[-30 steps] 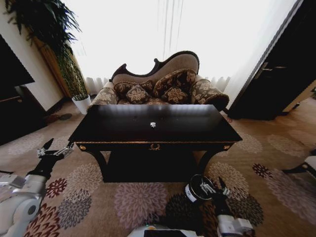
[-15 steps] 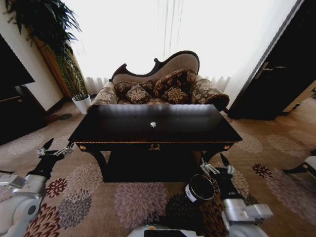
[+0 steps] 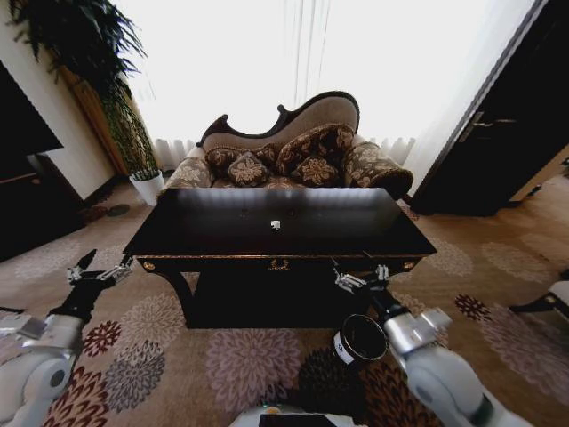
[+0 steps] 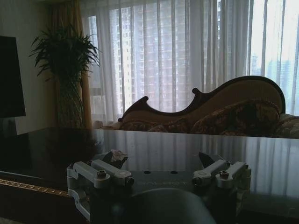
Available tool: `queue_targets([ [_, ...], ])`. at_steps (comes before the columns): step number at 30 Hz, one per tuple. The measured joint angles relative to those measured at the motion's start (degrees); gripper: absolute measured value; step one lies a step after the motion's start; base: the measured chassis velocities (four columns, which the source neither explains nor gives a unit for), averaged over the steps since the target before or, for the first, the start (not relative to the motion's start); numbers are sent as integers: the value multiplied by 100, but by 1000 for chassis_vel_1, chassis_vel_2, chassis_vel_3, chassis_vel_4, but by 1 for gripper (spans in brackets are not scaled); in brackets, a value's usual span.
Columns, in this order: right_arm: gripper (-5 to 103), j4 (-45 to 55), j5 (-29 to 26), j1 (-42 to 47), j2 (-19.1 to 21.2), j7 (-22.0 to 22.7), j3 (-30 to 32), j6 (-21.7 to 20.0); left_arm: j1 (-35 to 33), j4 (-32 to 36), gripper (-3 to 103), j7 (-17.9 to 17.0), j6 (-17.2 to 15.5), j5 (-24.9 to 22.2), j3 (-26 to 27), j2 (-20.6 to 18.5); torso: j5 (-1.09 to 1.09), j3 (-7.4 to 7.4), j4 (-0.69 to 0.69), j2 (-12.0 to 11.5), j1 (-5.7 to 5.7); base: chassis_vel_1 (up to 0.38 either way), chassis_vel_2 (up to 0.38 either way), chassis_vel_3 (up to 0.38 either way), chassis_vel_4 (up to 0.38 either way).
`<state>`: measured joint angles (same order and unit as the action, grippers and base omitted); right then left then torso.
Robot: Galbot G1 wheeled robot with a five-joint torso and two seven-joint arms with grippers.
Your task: Move to the front of the table and place the trash on the table into the trash bin.
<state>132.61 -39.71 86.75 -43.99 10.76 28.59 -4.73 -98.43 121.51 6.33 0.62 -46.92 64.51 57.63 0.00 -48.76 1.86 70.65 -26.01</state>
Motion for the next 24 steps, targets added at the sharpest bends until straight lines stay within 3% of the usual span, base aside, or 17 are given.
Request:
queue_targets([
  [5,100,-394,-85,-819,525,22,-656,-191,0,0,100,-3,0,0,0,0,0,0,1,0,0,0,0,0,0],
  [15,100,-996,-1475,-3634,924,564,-2857,-1139,0,0,100,-1,1,0,0,0,-2,0,1,0,0,0,0,0,0],
  [21,100,-1544,-1418,-4997,859,632,-3977,-1192,0,0,100,0,1,0,0,0,-1,0,-1,-1,0,0,0,0,0],
  [24,100,-2032,-1279,-5735,600,656,-4797,-1209,0,0,100,-1,1,0,0,0,-1,0,0,0,-1,0,0,0,0],
])
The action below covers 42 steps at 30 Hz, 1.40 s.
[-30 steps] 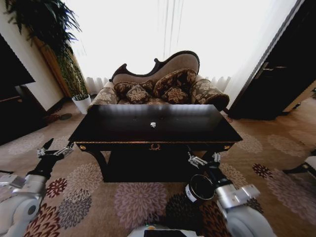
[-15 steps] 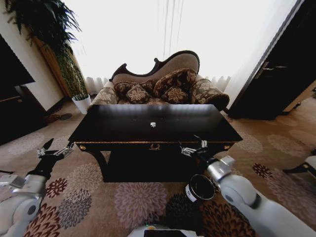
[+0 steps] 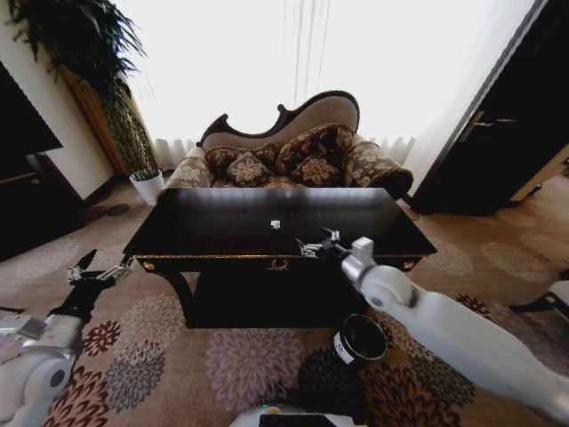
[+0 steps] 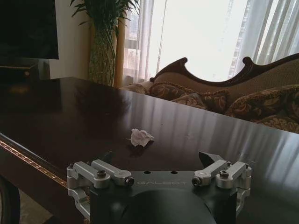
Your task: Move to the front of the table and place the trash on the table into the trash bin.
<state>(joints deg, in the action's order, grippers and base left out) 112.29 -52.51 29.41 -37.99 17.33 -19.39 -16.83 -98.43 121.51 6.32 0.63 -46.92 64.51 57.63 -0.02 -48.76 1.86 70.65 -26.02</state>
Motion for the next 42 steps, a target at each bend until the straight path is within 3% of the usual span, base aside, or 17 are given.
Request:
queue_targets([
  [7,100,-469,9,-579,-353,37,-748,-44,0,0,100,1,0,0,0,0,1,0,2,0,1,0,0,0,0],
  [11,100,-828,-168,-1388,-796,184,-1406,-129,0,0,100,0,0,0,0,0,-2,1,0,0,1,0,0,0,0],
  [19,100,-1522,-203,-2194,-1299,197,-2046,-137,0,0,100,1,0,0,0,0,0,0,0,1,1,0,0,0,0],
  [32,100,-2613,-286,-2516,-1897,47,-2240,-64,0,0,100,0,0,0,0,0,1,0,0,1,1,0,0,0,0],
  [41,101,-3014,-183,-2495,-2040,-179,-2103,84,0,0,100,0,0,0,0,0,0,0,1,1,2,0,0,0,0],
  [42,97,-3056,-171,-2474,-2053,-204,-2085,111,0,0,100,0,0,0,0,0,0,0,1,1,2,0,0,0,0],
])
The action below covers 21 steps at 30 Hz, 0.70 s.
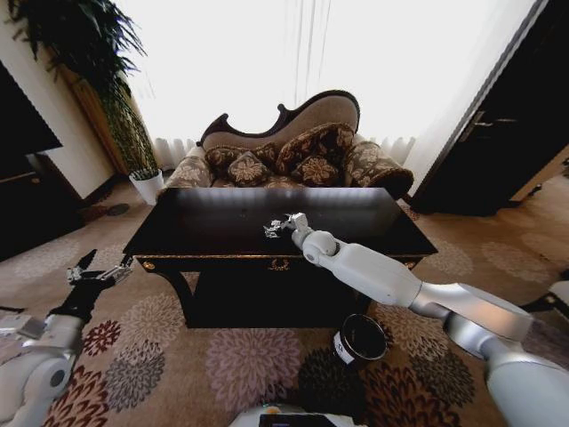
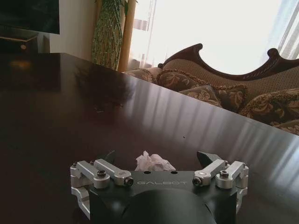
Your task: Move to the front of the table and place the trash on the table into the trash bin.
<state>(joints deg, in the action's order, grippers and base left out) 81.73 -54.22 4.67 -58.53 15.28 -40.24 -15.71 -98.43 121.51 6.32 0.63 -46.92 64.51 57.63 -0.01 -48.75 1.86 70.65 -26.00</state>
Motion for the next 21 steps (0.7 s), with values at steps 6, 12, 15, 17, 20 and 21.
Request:
queue_targets([
  [6,82,-30,27,86,-7,-75,57,54,0,0,100,0,0,0,0,0,0,1,0,0,0,0,0,0,0],
  [12,54,35,49,221,51,-106,119,88,0,0,100,0,0,0,0,0,0,2,-1,1,0,0,0,0,0],
  [15,49,70,48,249,81,-105,130,88,0,0,100,0,0,0,0,0,0,1,-1,1,1,0,0,0,0],
  [17,38,101,47,274,117,-97,145,89,0,0,100,0,0,0,0,0,0,2,-1,1,1,0,0,0,0],
  [20,28,140,39,306,165,-77,182,83,0,0,100,0,0,0,0,0,0,1,0,1,1,0,0,0,0],
  [21,28,164,28,323,190,-61,202,73,0,0,100,0,0,0,0,0,0,1,-1,1,1,0,0,0,0],
])
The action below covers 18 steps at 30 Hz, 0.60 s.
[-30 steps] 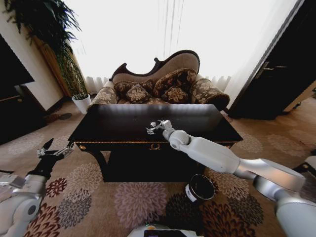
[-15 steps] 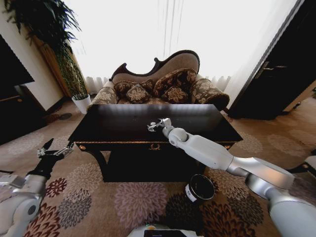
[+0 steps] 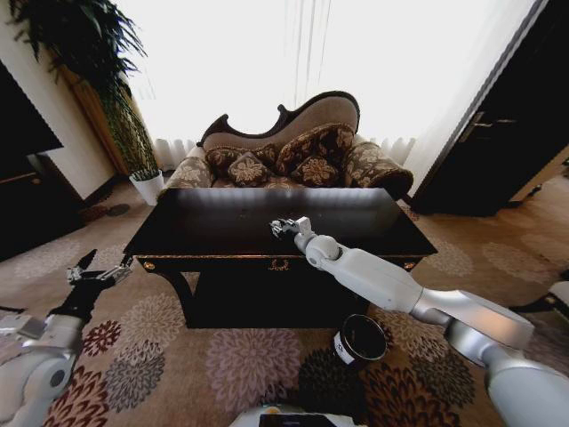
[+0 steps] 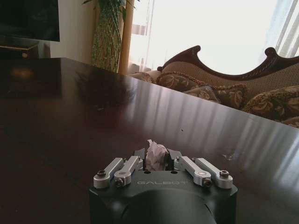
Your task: Move to the front of the table and place the trash on the table into the trash bin.
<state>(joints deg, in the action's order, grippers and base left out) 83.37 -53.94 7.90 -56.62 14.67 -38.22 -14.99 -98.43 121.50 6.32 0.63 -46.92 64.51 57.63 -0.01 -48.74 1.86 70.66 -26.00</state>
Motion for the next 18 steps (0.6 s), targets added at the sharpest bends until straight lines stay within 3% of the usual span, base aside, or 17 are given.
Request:
queue_targets([
  [3,12,130,-53,67,106,55,47,-31,0,0,100,0,0,0,0,0,0,-1,0,0,0,0,0,0,0],
  [7,3,367,-131,188,252,140,160,-92,0,0,100,0,0,0,0,0,0,-1,0,-1,0,0,0,0,0],
  [17,1,1249,-235,717,821,288,892,-179,0,0,100,-2,0,0,0,0,0,-2,0,-1,-1,0,0,0,0],
  [18,1,1534,-217,1063,1043,293,1241,-179,0,0,100,0,0,0,0,0,0,-2,-1,0,-2,0,0,0,0],
])
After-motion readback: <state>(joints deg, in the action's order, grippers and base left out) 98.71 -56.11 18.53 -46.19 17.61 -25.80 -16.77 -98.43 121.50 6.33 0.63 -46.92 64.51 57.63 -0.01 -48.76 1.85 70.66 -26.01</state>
